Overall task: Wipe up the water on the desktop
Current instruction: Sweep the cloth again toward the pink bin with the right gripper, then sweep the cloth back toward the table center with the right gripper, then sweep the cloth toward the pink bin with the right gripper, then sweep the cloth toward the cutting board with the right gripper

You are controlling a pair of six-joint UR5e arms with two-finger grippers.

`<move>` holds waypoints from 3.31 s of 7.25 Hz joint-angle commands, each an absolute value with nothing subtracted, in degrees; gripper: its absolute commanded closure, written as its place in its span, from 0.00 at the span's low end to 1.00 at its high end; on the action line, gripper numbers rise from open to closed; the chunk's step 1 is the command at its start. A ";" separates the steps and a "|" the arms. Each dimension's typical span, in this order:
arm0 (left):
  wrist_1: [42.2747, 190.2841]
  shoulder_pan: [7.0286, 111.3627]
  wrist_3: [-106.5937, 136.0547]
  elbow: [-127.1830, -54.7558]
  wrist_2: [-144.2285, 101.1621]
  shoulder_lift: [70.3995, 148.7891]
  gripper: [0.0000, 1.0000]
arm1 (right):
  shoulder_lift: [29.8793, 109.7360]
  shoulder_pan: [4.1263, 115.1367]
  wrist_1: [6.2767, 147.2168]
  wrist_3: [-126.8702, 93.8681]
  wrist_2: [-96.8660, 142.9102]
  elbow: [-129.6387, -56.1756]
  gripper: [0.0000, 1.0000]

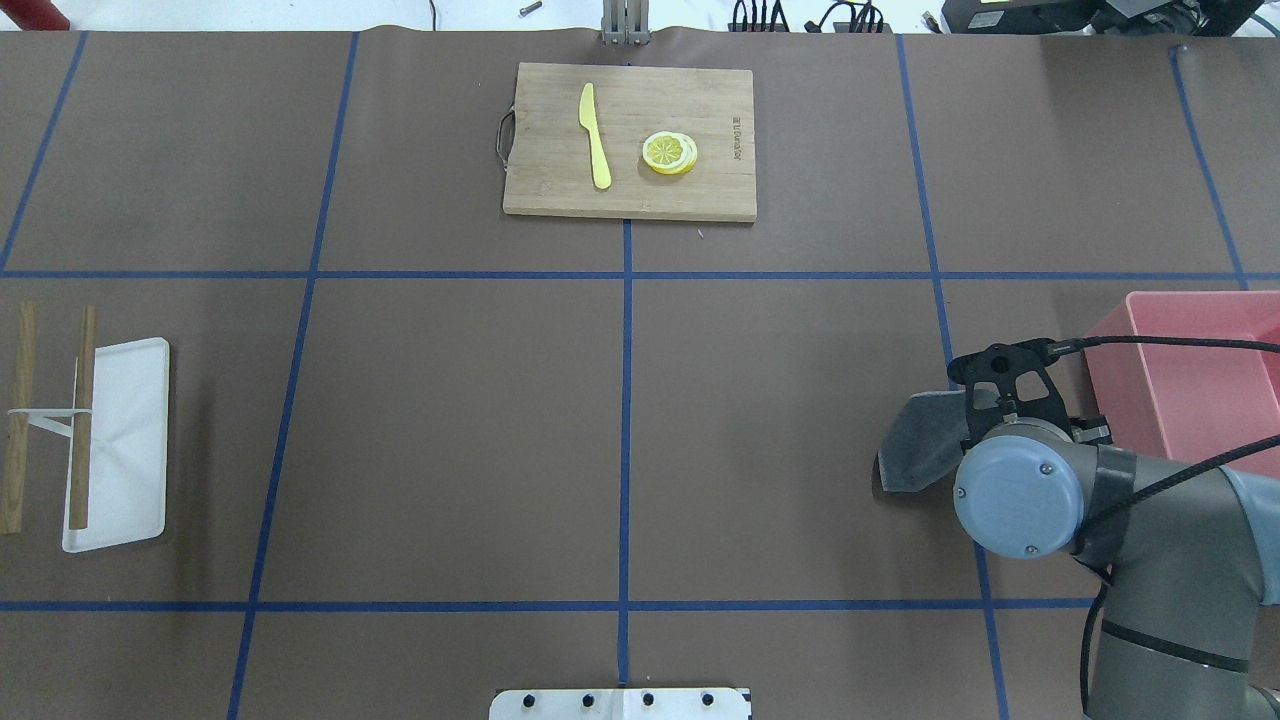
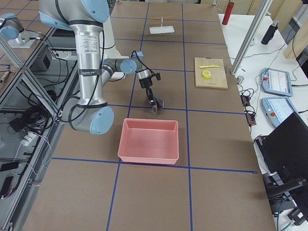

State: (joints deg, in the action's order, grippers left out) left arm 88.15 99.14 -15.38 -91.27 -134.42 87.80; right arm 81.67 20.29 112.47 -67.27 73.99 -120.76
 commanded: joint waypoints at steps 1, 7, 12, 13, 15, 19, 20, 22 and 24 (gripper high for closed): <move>88.15 99.14 -15.38 -91.06 -134.39 88.15 0.02 | 63.63 19.08 112.41 -72.38 74.18 -107.03 1.00; 88.15 99.14 -15.38 -91.14 -134.47 87.98 0.01 | 48.16 14.67 92.75 -81.92 74.18 -96.77 1.00; 88.15 99.05 -15.47 -91.32 -134.47 87.72 0.01 | 61.40 27.56 98.26 -64.91 79.70 -97.82 1.00; 88.15 99.05 -15.47 -91.32 -134.47 87.71 0.01 | 66.05 30.99 98.17 -59.47 79.72 -98.08 1.00; 88.15 99.05 -15.47 -91.32 -134.47 87.71 0.01 | 75.19 37.50 98.17 -49.44 79.72 -102.28 1.00; 88.24 99.14 -15.47 -91.23 -134.47 87.80 0.01 | 67.02 35.79 98.09 -54.44 80.24 -99.16 1.00; 88.16 99.05 -15.38 -90.97 -134.47 87.80 0.02 | 61.32 33.94 97.82 -59.97 81.11 -95.49 1.00; 89.29 98.97 -3.32 -91.75 -134.56 87.45 0.01 | 52.60 30.25 97.30 -70.26 81.30 -92.90 1.00; 90.96 98.18 0.96 -91.67 -134.82 87.45 0.01 | 47.13 26.91 96.69 -77.22 81.21 -92.81 1.00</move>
